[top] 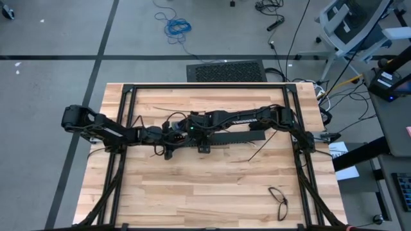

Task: Ziptie cables
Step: Close the cable duct

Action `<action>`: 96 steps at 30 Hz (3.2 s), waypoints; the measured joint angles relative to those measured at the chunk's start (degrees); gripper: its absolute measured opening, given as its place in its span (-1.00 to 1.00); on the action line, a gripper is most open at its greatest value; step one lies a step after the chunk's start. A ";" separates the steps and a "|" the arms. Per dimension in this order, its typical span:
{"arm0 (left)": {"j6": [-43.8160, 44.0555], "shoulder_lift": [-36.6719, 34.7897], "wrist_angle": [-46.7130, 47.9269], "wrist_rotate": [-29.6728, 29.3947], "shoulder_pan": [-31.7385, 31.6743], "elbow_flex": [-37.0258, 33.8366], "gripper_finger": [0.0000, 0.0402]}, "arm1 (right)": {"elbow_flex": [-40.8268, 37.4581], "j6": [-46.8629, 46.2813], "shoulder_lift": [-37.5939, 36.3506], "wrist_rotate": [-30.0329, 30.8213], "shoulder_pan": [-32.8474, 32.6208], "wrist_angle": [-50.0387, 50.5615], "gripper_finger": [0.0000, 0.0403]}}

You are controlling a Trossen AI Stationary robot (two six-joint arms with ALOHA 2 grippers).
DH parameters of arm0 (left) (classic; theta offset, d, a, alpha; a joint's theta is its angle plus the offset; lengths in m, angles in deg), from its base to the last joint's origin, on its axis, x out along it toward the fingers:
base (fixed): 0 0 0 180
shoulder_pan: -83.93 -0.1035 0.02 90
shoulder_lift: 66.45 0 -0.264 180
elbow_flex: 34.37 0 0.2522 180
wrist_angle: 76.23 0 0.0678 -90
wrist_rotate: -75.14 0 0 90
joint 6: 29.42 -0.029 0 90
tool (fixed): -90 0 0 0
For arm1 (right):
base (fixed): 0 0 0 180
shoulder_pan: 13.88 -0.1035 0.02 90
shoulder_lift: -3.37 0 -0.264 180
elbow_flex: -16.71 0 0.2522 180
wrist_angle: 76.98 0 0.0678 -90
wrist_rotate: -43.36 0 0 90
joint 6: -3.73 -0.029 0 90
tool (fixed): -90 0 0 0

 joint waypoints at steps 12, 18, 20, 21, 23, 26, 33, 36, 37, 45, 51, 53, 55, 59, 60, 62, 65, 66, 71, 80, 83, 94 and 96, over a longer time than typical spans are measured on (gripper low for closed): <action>0.01 2.00 -2.69 -0.15 0.00 0.04 0.29 | 0.00 -0.02 0.00 0.07 0.00 -0.12 0.20; -1.20 2.08 -3.52 -0.17 0.00 0.02 0.29 | 0.00 -0.02 0.00 0.06 0.00 -0.37 0.20; -1.50 2.05 -3.60 -0.17 0.00 0.02 0.29 | 0.00 -0.04 0.00 0.04 0.00 -0.38 0.20; -1.51 2.06 -3.61 -0.17 0.00 0.02 0.29 | 0.00 -0.04 0.00 0.04 0.00 -0.39 0.20; -1.51 2.05 -3.58 -0.17 0.00 0.02 0.29 | 0.00 -0.02 0.00 0.04 0.00 -0.39 0.20; -1.55 2.60 -3.61 -0.17 0.00 0.06 0.29 | 0.00 -0.04 0.00 0.07 0.00 -0.39 0.20; -1.66 3.50 -3.85 -0.18 0.00 0.09 0.29 | 0.00 -0.04 0.00 0.07 0.00 -0.55 0.20; -1.90 3.50 -3.72 -0.20 0.00 0.09 0.23 | 0.00 -0.04 0.00 0.07 0.00 -1.14 0.20; -1.88 3.50 -3.70 -0.20 0.00 0.09 0.21 | 0.00 -0.02 0.00 0.07 0.00 -1.52 0.20; -1.90 3.54 -4.42 -0.22 0.00 0.09 0.12 | 0.00 -0.02 0.00 0.02 -0.02 -3.30 0.20; -2.90 3.54 -4.62 -0.46 0.00 0.09 0.11 | 0.00 0.00 0.00 0.04 -0.02 -4.45 0.20; -3.78 3.54 -4.89 -0.57 -0.02 0.07 0.11 | 0.00 0.01 0.00 0.09 -0.02 -4.57 0.20; -4.30 3.60 -5.40 -0.57 -0.04 0.02 0.12 | 0.00 0.00 0.00 0.15 -0.02 -4.50 0.20; -4.28 3.61 -5.46 -0.57 -0.04 0.02 0.13 | 0.00 0.00 0.00 0.12 0.00 -4.42 0.20; -4.28 3.61 -5.47 -0.57 -0.04 0.02 0.13 | 0.00 0.00 0.00 0.11 0.00 -4.42 0.20; -4.24 3.61 -5.45 -0.57 -0.04 0.02 0.13 | 0.00 0.00 0.00 0.11 0.00 -4.41 0.20; -4.40 3.60 -5.49 -0.61 0.04 0.02 0.13 | 0.00 0.00 0.00 0.09 0.00 -4.39 0.20; -4.39 3.59 -5.53 -0.94 0.06 0.02 0.13 | 0.00 0.00 0.00 0.14 0.00 -4.38 0.20; -1.77 3.58 -5.66 -0.96 0.07 0.02 0.13 | 0.00 0.08 0.00 -0.01 0.03 -4.42 0.20; -1.75 3.58 -5.55 -1.13 0.07 0.03 0.13 | 0.00 0.48 0.00 0.00 0.04 -4.42 0.20; -1.77 3.54 -5.15 -1.27 0.07 0.09 0.13 | 0.00 0.85 0.00 0.11 0.06 -4.48 0.20; -3.29 3.50 -3.65 -3.19 0.04 0.17 0.57 | 0.07 1.22 -0.02 -0.08 0.37 -4.90 0.20; -4.48 3.50 -3.80 -4.56 0.05 0.17 0.69 | 0.07 1.20 -0.02 0.11 0.37 -4.92 0.20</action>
